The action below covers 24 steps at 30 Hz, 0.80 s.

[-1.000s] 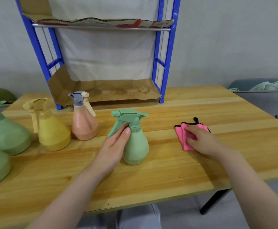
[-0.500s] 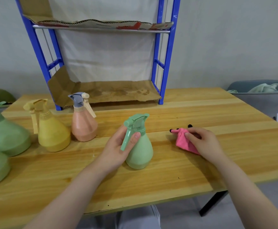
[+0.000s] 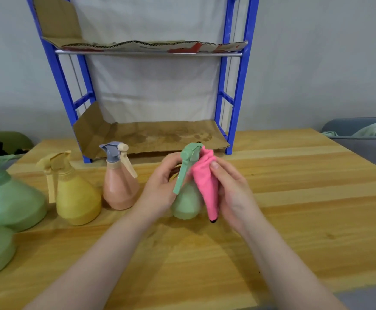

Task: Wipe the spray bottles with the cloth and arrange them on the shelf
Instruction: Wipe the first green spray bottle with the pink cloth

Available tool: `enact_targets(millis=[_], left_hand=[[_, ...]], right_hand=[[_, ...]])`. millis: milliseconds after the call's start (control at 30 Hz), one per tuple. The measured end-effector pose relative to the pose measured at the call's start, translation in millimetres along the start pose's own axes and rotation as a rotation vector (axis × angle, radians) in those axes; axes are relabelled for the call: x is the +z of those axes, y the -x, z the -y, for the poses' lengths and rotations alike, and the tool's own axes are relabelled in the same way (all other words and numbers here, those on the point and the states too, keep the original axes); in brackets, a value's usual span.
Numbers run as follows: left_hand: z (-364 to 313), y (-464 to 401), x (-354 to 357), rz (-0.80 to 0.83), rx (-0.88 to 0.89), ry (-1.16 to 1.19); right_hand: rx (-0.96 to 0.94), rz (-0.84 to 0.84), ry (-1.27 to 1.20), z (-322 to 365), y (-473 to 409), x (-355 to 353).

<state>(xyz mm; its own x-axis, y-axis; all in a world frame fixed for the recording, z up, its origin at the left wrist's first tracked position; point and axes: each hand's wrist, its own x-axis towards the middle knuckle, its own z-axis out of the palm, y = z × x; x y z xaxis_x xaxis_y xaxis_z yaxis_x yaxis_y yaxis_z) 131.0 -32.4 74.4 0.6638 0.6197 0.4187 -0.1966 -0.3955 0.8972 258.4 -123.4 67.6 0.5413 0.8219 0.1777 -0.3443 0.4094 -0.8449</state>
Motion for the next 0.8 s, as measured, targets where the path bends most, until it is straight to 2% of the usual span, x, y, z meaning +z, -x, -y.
enact_targets(millis=[200,333,433,633,800], left_hand=[[20,-19,-3,-0.165,-0.054,0.132],[29,-19,-8,-0.220,-0.037,0.122],[35,-20,-8,-0.221,-0.061,0.161],[41,-17,-14,-0.185,-0.045,0.213],[39,-17,-13,-0.257,-0.035,0.183]], right_hand=[[-0.281,0.132,0.417,-22,-35,13],[-0.282,0.258,0.651,-32,-41,7],[-0.310,0.277,0.806,-42,-43,1],[-0.334,0.347,0.876,-50,-40,2],[-0.315,0.349,0.852,-55,-40,-1]])
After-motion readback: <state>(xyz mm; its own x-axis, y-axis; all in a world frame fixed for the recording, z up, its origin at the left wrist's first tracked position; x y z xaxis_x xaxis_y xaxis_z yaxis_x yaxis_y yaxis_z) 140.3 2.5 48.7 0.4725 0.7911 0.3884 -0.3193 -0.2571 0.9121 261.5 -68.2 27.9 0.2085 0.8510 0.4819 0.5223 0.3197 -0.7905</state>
